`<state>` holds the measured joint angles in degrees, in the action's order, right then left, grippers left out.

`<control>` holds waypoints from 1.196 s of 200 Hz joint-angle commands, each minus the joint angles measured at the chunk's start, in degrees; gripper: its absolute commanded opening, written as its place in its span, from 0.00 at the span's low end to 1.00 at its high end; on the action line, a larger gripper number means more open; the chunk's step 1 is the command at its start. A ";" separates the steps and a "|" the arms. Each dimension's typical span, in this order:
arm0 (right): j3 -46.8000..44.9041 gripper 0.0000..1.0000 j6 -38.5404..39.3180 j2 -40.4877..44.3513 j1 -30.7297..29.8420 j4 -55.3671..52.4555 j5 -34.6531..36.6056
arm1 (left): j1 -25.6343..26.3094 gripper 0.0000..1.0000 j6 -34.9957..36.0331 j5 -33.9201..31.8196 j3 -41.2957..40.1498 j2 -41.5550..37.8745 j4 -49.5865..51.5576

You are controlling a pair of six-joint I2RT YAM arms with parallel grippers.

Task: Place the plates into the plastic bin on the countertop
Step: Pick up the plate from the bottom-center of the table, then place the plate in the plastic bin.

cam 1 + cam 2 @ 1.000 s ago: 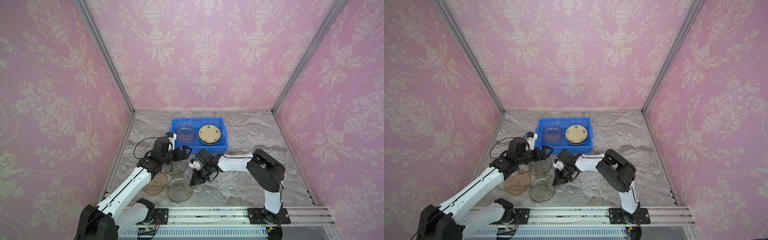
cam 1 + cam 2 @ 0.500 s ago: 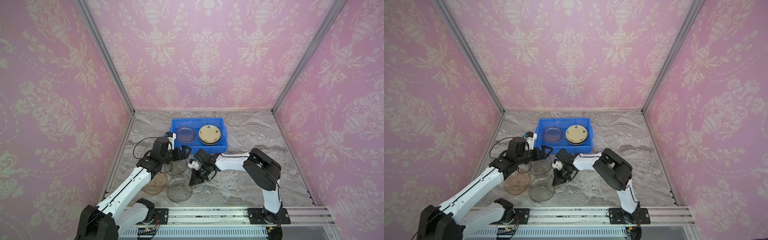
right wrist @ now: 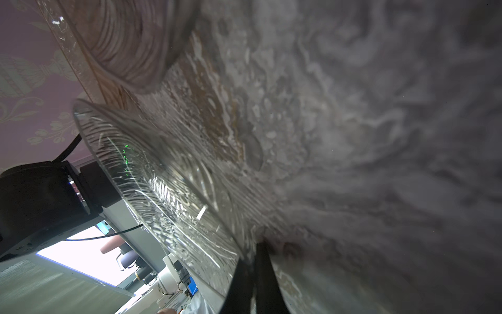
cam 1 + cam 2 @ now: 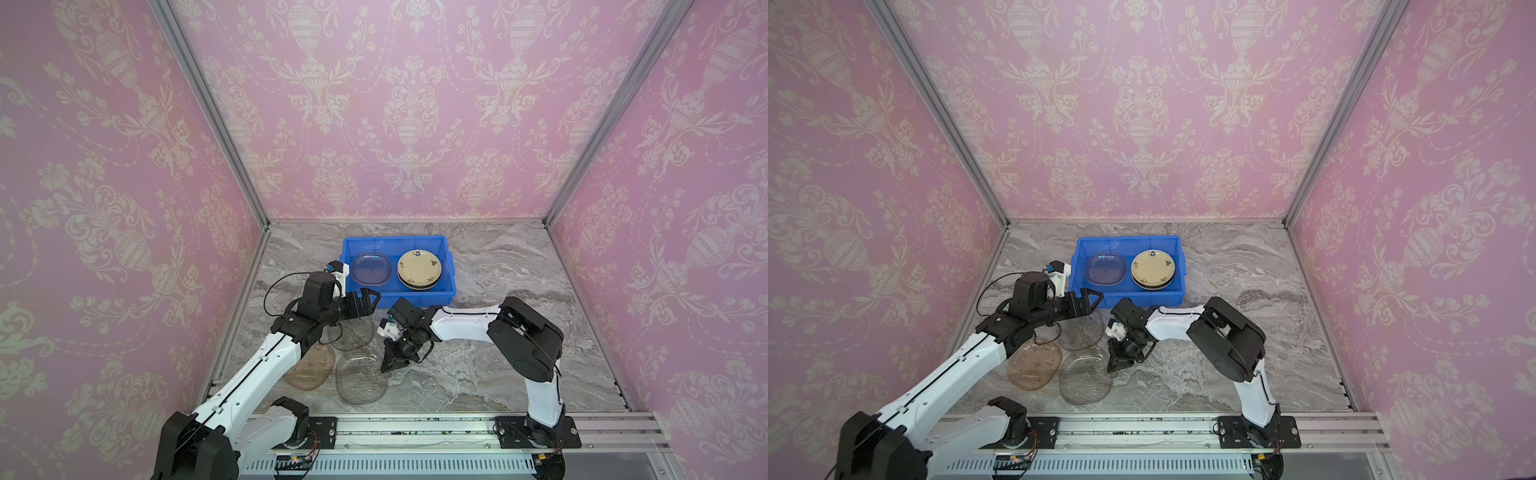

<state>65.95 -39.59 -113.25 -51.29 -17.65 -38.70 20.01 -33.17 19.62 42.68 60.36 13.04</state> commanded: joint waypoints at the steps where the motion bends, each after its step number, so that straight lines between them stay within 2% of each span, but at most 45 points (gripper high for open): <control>1: 0.76 0.00 3.49 3.94 -0.45 -8.72 5.09 | -1.17 0.99 3.94 -1.54 4.00 0.68 1.62; 17: 0.75 0.00 4.69 7.01 -0.44 -13.66 7.26 | -2.40 0.99 5.65 -2.90 6.56 2.08 2.61; 47: 8.62 0.00 8.47 11.97 0.42 -27.46 12.88 | -5.01 0.99 7.26 -3.20 9.50 4.38 0.33; 89: 28.91 0.00 12.62 13.25 8.12 -46.16 20.47 | -9.95 0.99 4.49 -1.19 11.29 5.75 -8.11; 121: 47.73 0.00 11.93 5.42 16.44 -49.50 24.06 | -10.89 0.99 2.69 0.63 13.25 9.23 -12.76; 179: 84.67 0.00 7.25 -21.05 21.11 -50.71 19.27 | -11.44 0.99 3.09 0.16 13.53 12.39 -15.28; 194: 85.91 0.00 5.68 -24.29 21.88 -48.38 17.43 | -11.65 0.99 3.50 -0.50 13.42 12.33 -14.80; 239: 76.79 0.00 1.83 -24.65 22.90 -39.02 15.94 | -12.01 0.99 2.71 -0.35 11.12 13.43 -17.62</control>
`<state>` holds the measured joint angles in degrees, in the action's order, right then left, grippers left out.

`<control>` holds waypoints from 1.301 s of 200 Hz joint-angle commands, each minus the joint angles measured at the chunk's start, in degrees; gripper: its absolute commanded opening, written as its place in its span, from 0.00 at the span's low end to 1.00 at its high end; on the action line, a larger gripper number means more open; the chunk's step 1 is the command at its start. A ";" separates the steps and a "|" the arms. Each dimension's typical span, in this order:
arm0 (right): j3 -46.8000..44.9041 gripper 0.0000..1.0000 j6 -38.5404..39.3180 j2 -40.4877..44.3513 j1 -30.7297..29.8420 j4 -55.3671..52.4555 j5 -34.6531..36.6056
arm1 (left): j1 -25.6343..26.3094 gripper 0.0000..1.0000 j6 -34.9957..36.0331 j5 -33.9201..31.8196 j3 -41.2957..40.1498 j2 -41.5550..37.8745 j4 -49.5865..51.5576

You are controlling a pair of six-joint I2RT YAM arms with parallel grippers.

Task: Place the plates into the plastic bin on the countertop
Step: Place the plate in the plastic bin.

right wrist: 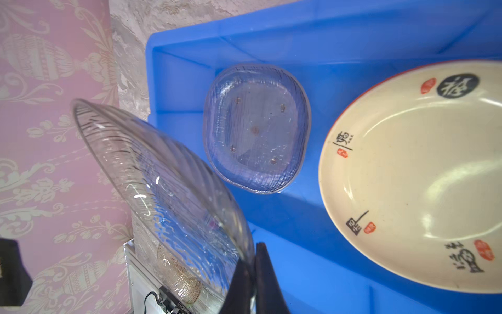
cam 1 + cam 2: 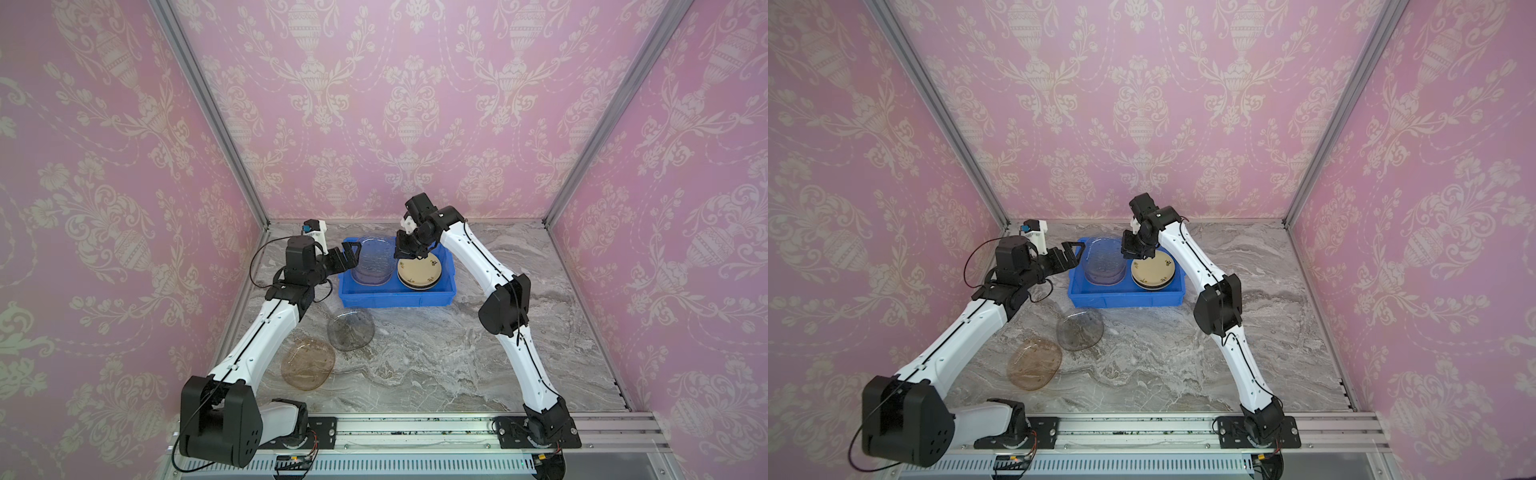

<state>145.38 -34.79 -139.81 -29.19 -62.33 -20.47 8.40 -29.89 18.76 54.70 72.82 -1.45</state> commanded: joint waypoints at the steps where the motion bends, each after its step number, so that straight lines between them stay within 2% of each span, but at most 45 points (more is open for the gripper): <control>1: -2.77 0.00 -2.99 1.91 0.80 5.82 -2.34 | -0.36 0.99 -0.63 0.54 -0.95 1.03 -3.30; 41: -3.29 0.00 -2.51 -1.25 1.04 8.27 -3.20 | -0.40 0.99 -2.86 3.33 -2.32 4.10 -6.51; 136: -2.30 0.00 3.72 -6.39 0.96 13.25 -4.43 | -0.49 0.99 -0.74 2.93 -1.83 5.83 -5.33; 210: 0.60 0.00 6.60 -10.70 0.31 11.92 -3.21 | -0.57 0.99 0.28 2.07 -1.26 6.37 -3.39; 247: 3.77 0.00 7.87 -12.44 -0.34 9.86 -0.35 | -0.57 0.99 0.47 1.79 -1.31 6.55 -3.10; 260: 3.87 0.15 8.02 -12.68 -0.43 9.61 0.37 | -0.55 0.99 0.45 1.64 -1.35 6.59 -2.95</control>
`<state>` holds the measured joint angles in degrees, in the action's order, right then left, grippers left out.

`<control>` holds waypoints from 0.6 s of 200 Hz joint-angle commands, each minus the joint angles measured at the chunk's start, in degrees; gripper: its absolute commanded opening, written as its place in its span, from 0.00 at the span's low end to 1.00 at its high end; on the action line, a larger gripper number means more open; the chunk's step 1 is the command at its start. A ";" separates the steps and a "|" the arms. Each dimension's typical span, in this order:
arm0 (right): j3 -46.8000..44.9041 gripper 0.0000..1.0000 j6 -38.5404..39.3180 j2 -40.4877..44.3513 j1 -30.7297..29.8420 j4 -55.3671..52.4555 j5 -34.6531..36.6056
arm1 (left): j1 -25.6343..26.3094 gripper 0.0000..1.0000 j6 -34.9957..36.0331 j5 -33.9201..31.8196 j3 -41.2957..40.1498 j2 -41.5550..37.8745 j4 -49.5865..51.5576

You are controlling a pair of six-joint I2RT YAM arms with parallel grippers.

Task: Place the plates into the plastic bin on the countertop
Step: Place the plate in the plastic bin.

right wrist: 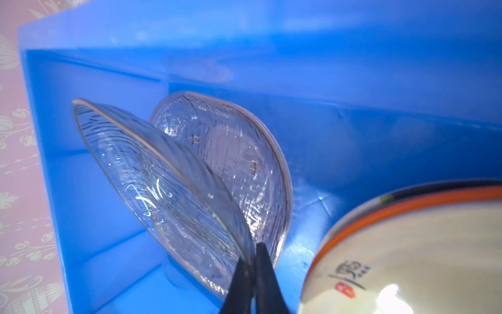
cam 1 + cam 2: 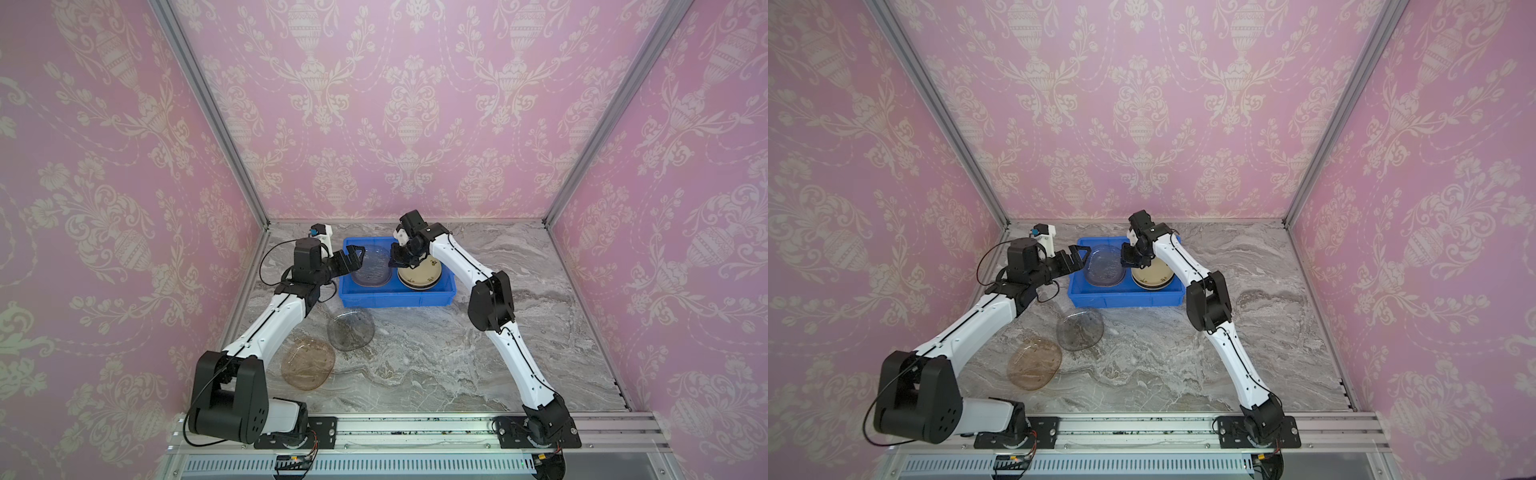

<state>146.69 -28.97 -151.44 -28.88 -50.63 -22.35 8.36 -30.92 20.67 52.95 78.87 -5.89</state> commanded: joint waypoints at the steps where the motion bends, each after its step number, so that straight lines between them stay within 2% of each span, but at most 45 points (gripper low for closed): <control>1: 2.55 0.16 2.23 -1.05 -0.74 -2.09 2.28 | -0.52 0.99 1.47 -0.27 0.40 0.60 1.49; 27: 2.55 0.34 1.82 -0.79 -1.02 -1.43 3.04 | -0.50 0.99 1.34 0.05 0.58 1.12 1.50; 45: 2.50 0.39 1.46 0.08 -1.08 -1.05 3.83 | -0.50 0.99 1.17 0.18 0.66 1.15 1.44; 120: -3.41 0.43 2.06 6.94 -1.39 1.50 8.30 | -0.46 0.99 0.79 0.17 0.41 0.88 0.74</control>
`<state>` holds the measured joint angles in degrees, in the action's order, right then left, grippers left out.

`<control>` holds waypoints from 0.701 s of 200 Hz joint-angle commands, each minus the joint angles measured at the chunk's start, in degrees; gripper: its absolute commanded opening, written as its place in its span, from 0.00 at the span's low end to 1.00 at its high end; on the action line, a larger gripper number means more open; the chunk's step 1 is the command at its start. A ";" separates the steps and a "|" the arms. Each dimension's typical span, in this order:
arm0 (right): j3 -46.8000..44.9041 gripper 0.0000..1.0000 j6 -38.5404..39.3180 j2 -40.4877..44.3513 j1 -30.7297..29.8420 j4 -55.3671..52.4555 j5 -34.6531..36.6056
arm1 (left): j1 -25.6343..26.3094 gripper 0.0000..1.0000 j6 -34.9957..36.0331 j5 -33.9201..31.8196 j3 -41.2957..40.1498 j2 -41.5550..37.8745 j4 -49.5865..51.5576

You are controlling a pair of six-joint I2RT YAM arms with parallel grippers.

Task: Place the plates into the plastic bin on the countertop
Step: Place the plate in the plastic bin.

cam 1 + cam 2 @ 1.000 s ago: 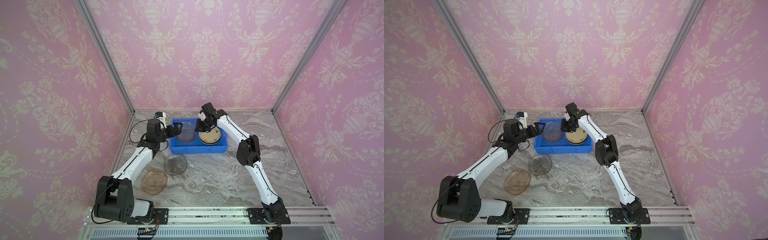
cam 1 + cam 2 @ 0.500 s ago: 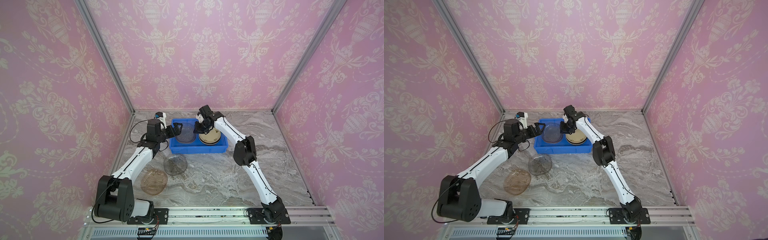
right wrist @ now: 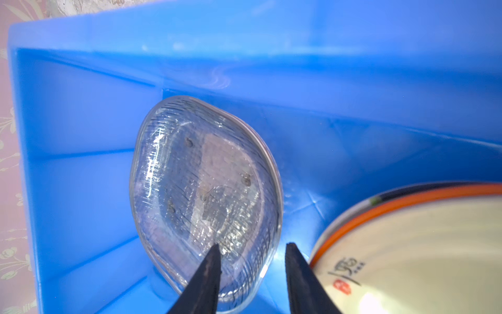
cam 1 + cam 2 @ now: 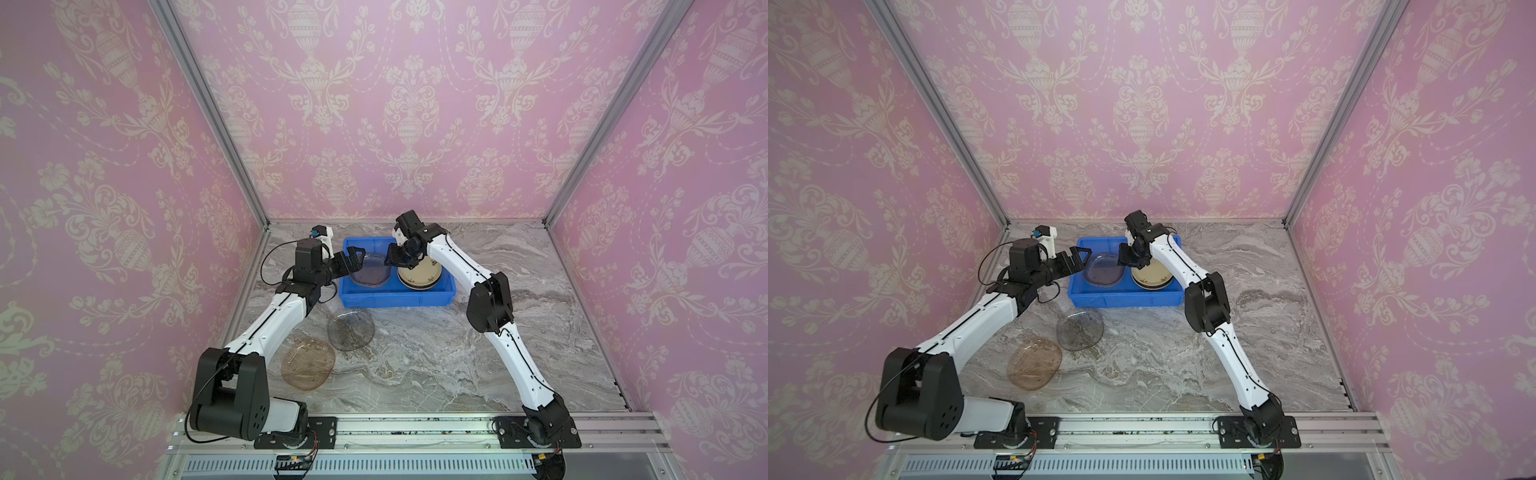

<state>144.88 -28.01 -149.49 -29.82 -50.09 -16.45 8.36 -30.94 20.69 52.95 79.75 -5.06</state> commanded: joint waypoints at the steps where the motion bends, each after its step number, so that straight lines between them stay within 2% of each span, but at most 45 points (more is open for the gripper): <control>1: -1.56 0.42 1.06 5.00 -0.43 0.95 2.30 | -0.45 0.99 0.80 0.10 0.40 0.03 -0.11; 32: -2.04 0.42 0.33 5.05 -0.54 1.90 -0.11 | -0.47 0.99 0.10 0.45 0.36 0.81 -0.58; 140: -2.95 0.37 -2.49 0.84 -1.45 2.96 0.51 | -0.50 0.99 0.08 0.60 -1.09 0.76 -0.77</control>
<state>142.32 -28.80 -147.09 -30.79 -48.16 -16.01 8.36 -30.98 20.71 52.82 80.49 -5.74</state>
